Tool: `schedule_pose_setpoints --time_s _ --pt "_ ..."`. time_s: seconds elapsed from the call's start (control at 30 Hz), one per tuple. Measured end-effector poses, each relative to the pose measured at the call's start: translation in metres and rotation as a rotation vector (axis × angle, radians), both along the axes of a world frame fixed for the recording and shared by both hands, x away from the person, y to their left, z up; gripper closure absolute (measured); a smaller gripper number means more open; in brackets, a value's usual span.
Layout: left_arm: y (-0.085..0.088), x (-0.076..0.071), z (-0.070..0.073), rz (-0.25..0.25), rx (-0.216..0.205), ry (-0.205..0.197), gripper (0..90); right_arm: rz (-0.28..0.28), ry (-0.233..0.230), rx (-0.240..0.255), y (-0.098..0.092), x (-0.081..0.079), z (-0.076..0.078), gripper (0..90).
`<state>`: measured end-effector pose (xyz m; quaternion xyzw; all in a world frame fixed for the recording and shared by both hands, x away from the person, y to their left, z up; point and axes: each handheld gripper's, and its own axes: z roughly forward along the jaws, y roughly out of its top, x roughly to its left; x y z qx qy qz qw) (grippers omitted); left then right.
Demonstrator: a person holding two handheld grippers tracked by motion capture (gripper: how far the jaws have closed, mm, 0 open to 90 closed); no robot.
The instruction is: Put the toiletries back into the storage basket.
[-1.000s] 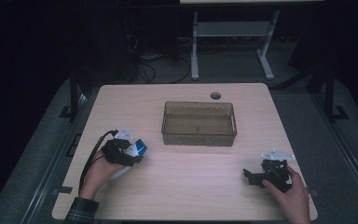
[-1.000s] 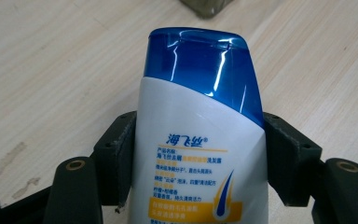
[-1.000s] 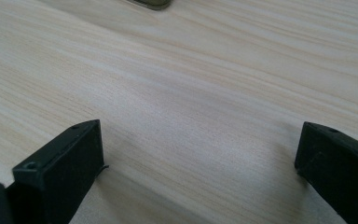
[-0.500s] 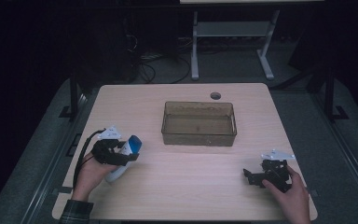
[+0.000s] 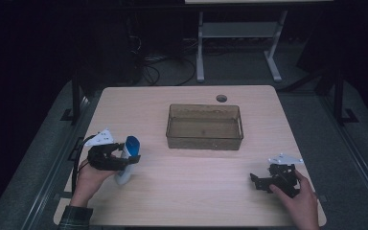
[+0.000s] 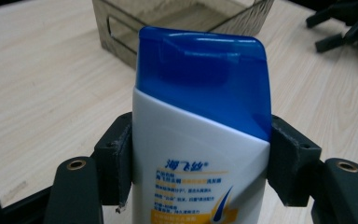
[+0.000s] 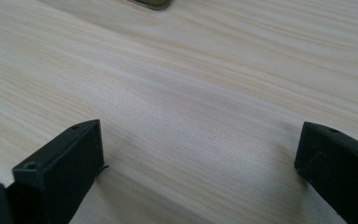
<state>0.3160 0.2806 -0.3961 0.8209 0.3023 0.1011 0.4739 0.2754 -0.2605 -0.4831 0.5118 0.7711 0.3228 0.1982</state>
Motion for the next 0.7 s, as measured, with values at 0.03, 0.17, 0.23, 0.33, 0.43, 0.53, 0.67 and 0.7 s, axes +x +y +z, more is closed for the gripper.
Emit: schedule_pose_setpoints --time_s 0.03,0.17,0.23,0.33,0.43,0.53,0.67,0.7 --pt "0.0012 -0.0006 0.0006 -0.001 -0.009 -0.008 33.7 0.0 0.0 0.0 0.0 0.0 0.0 0.7" --pt "0.0031 -0.0036 0.0022 0.002 -0.027 -0.044 33.8 0.0 0.0 0.0 0.0 0.0 -0.0001 0.7" --pt "0.004 -0.0051 0.0013 0.004 -0.042 -0.063 33.8 0.0 0.0 0.0 0.0 0.0 0.0 0.7" --pt "0.0058 -0.0062 -0.0015 0.006 -0.076 -0.076 33.8 0.0 0.0 0.0 0.0 0.0 0.0 0.7" --pt "0.0069 -0.0067 -0.0022 0.012 -0.088 -0.084 33.8 0.0 0.0 0.0 0.0 0.0 -0.0001 0.7" --pt "0.0078 -0.0083 -0.0012 0.023 -0.108 -0.101 33.8 0.0 0.0 0.0 0.0 0.0 0.0 0.7" --pt "0.0074 -0.0092 0.0007 0.036 -0.114 -0.118 33.8 0.0 0.0 0.0 0.0 0.0 0.0 0.7" --pt "0.0073 -0.0091 0.0014 0.038 -0.114 -0.117 33.8 0.0 0.0 0.0 0.0 0.0 0.0 0.7"
